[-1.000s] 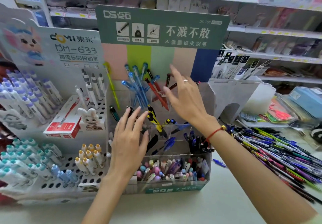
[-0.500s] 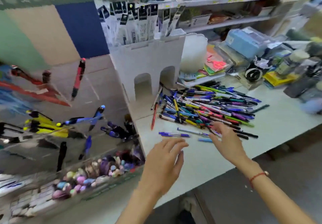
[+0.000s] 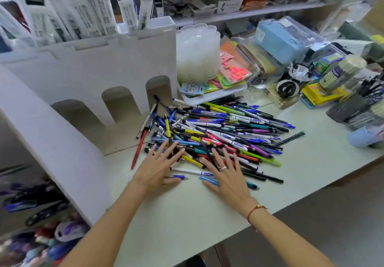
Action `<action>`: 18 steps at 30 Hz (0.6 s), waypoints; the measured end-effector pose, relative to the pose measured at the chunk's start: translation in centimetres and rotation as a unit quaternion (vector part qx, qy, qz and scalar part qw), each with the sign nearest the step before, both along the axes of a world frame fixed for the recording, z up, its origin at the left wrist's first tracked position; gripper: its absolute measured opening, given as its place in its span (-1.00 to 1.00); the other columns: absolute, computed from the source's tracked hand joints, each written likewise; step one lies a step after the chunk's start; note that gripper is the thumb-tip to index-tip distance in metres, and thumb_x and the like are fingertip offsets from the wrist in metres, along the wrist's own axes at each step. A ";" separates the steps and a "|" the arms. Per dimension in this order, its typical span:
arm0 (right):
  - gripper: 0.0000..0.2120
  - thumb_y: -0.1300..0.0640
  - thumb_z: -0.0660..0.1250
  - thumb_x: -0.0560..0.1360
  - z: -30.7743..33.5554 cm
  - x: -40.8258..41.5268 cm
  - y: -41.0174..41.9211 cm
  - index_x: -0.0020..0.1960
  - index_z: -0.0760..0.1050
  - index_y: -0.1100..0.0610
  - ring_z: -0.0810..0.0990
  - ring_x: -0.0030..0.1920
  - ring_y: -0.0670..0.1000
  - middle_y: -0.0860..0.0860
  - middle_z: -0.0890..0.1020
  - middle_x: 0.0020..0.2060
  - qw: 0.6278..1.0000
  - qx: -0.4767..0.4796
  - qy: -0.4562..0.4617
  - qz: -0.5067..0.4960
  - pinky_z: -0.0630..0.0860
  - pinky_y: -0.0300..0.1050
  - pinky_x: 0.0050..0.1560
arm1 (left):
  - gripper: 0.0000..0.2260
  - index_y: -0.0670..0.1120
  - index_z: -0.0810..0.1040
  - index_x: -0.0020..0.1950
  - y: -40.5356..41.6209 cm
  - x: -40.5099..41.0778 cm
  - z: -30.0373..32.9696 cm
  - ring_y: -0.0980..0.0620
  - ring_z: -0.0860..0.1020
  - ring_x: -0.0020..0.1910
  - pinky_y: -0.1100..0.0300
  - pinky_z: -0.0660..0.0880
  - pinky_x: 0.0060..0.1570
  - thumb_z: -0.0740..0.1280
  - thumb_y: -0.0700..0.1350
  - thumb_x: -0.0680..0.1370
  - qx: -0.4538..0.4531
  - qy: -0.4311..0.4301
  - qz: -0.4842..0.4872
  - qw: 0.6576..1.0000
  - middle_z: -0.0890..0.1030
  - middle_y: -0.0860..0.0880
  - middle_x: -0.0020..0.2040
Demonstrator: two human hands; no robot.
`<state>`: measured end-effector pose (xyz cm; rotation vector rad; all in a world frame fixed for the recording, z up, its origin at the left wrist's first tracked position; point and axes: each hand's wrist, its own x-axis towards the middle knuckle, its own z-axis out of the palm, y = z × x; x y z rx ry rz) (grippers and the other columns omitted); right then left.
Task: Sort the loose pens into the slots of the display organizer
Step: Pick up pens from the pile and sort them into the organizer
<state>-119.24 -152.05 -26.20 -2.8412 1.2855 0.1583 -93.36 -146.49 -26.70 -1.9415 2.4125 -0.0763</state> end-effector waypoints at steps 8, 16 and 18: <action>-0.61 -0.18 0.37 0.44 -0.1 0.5 -2.4 0.19 0.47 -0.03 0.53 0.11 0.19 0.10 0.56 0.11 0.992 -0.084 -0.080 0.046 0.49 0.08 0.11 | -0.29 0.02 0.38 0.35 -1.7 0.6 0.6 -0.20 0.55 0.14 -0.02 0.55 0.05 0.08 0.44 0.38 -0.013 0.021 -0.005 1.000 0.55 -0.06 0.21; -0.69 -0.11 0.38 0.42 0.2 1.2 -3.6 0.08 0.44 0.01 0.46 -0.10 0.09 0.04 0.51 -0.06 0.993 -0.085 -0.078 0.041 0.40 -0.05 -0.21 | -0.40 -0.04 0.38 0.33 -1.9 0.0 1.4 -0.05 0.38 0.18 0.09 0.51 0.02 0.22 0.33 0.45 0.065 0.098 0.087 0.989 0.45 -0.02 0.20; -0.70 -0.11 0.37 0.44 0.4 1.1 -3.6 0.08 0.43 -0.01 0.46 -0.09 0.09 0.03 0.52 -0.06 0.993 -0.080 -0.075 0.037 0.40 -0.06 -0.21 | -0.35 -0.04 0.42 0.25 -1.7 -0.1 1.5 -0.03 0.38 0.14 0.10 0.48 0.02 0.16 0.42 0.39 0.054 0.090 0.116 0.988 0.44 -0.02 0.17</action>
